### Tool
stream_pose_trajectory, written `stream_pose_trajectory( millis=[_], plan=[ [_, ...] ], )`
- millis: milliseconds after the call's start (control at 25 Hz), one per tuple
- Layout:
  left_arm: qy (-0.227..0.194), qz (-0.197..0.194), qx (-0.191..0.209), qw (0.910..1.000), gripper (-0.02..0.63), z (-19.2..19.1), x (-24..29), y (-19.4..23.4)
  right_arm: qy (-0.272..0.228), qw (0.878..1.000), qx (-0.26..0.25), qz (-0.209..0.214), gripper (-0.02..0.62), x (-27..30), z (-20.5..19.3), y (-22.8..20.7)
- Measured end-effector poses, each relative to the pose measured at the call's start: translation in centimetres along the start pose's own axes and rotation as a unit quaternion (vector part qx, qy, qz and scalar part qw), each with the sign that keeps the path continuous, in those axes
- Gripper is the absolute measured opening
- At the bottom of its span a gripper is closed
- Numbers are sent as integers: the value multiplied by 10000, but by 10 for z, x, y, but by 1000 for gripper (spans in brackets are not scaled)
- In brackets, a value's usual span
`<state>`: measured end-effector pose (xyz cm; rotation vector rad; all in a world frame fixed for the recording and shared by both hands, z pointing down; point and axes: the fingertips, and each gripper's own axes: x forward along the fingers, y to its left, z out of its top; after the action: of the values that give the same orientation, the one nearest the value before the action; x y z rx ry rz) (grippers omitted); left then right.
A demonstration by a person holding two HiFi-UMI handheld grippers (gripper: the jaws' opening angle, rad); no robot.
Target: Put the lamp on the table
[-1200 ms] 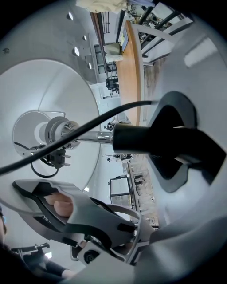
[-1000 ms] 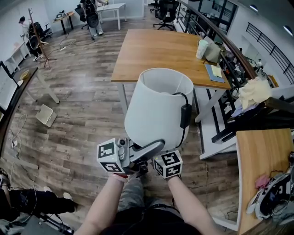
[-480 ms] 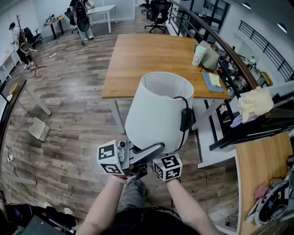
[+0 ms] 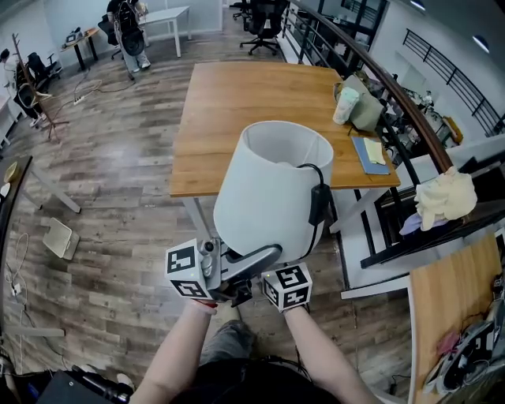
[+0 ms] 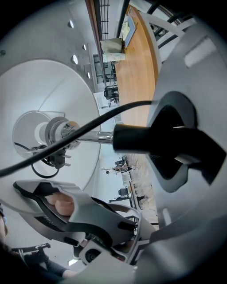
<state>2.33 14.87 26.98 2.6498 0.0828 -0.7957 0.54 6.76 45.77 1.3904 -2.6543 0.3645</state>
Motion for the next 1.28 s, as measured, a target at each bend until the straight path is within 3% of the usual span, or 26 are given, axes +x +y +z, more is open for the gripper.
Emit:
stream_pose_trajectory(
  millis=[600,1280],
  plan=[
    [-19,-71,-66,10000,18,57,-36,96,12,10000,-34,-47,158,110,22,-27],
    [-131,267,110,9995,18,97,-46,190,72,9991,-109,397,158,204,42,-64]
  ],
)
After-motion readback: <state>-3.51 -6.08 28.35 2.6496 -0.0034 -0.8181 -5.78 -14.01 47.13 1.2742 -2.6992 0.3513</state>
